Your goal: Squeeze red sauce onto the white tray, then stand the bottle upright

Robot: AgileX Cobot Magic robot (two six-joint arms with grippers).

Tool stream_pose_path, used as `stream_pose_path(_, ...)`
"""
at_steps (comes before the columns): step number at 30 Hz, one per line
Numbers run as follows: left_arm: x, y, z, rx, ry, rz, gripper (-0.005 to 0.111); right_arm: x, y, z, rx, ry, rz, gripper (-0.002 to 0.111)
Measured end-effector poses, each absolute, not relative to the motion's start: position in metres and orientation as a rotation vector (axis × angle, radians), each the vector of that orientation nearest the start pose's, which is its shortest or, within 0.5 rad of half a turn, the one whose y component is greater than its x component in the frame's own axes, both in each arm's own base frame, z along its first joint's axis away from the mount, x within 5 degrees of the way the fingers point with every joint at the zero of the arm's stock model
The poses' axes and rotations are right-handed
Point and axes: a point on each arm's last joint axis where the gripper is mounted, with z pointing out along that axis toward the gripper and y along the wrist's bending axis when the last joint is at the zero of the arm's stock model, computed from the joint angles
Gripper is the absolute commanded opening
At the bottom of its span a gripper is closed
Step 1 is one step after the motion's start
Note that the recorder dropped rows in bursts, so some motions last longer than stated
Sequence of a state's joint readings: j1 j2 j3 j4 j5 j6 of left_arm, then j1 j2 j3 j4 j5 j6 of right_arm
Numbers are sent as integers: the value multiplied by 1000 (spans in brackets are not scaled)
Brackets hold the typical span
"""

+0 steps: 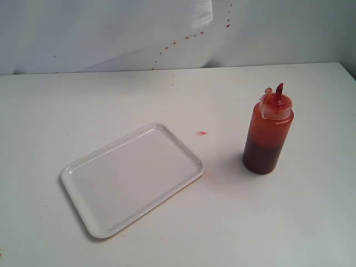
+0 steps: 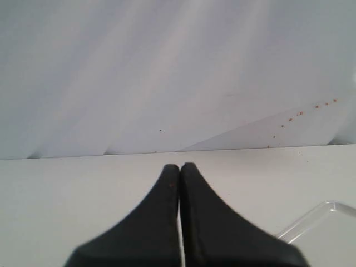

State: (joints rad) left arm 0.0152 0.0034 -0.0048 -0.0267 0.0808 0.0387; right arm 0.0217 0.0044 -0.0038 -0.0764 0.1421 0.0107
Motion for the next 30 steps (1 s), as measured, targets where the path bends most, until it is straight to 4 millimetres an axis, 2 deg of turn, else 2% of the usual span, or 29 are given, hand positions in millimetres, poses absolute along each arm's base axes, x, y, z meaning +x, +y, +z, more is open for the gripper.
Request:
stream_pose_path(24,57,1,207,-1,1563,20,0,57,0,202,-62,1621,-42,0)
stream_pose_path(26,57,1,207,-1,1563,20,0,57,0,205,-63,1588,-40,0)
stream_pose_path(30,57,1,207,-1,1563,20,0,55,2,224,-43,1371,-7,0)
